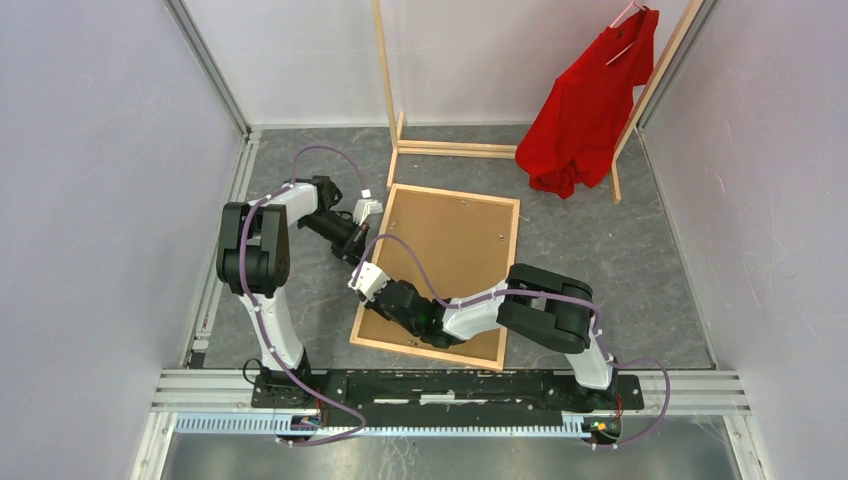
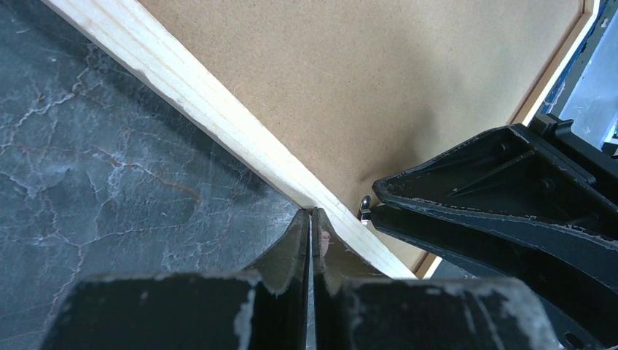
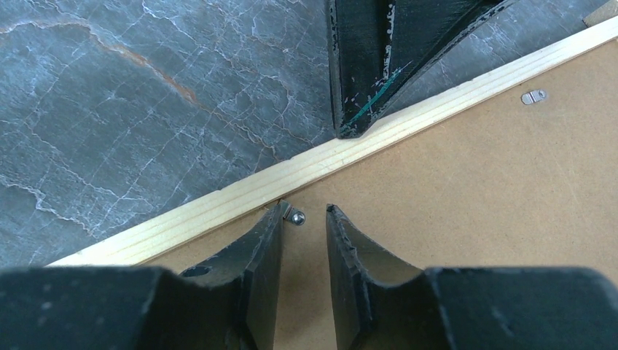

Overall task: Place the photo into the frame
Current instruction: Install the photo frame at the center of the board.

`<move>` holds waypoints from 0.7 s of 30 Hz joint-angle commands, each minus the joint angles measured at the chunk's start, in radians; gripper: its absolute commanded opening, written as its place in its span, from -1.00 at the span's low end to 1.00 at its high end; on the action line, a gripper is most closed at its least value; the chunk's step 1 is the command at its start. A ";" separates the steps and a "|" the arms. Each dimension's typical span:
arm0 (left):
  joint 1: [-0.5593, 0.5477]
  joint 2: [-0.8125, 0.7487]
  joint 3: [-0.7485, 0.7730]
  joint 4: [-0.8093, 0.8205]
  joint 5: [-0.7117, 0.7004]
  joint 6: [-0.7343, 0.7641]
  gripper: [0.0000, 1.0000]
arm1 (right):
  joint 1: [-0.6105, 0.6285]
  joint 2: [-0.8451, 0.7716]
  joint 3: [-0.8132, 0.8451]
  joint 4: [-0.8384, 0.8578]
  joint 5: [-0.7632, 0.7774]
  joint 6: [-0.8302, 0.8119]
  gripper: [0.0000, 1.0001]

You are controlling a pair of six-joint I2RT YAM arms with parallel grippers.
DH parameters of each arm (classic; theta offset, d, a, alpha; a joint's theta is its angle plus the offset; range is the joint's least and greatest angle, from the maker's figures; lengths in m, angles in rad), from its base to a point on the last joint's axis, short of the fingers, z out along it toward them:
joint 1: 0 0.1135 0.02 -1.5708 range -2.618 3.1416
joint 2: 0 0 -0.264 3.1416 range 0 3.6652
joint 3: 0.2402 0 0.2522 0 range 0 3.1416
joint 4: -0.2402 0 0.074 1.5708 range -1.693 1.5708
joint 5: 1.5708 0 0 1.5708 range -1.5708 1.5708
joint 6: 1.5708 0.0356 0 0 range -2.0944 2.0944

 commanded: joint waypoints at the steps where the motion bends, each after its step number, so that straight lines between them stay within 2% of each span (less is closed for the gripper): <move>1: -0.011 0.001 -0.021 0.002 -0.015 0.014 -0.86 | -0.014 -0.032 0.023 -0.005 -0.008 0.011 -0.30; 6: -0.011 0.001 -0.018 -0.005 -0.017 0.018 -0.87 | -0.020 -0.054 0.017 -0.010 -0.017 0.011 -0.27; 9: -0.010 -0.001 -0.013 -0.012 -0.018 0.021 -0.87 | -0.057 -0.106 -0.006 -0.016 -0.048 0.080 -0.25; 15: 0.006 0.002 0.063 -0.018 0.009 -0.013 -0.85 | -0.258 -0.252 -0.063 -0.030 -0.189 0.234 -0.19; 17: 0.014 0.020 0.108 -0.018 0.032 -0.035 -0.82 | -0.320 -0.255 -0.050 -0.056 -0.252 0.277 -0.17; 21: 0.019 0.083 0.195 0.004 0.071 -0.099 -0.67 | -0.450 -0.208 0.022 -0.104 -0.392 0.374 0.01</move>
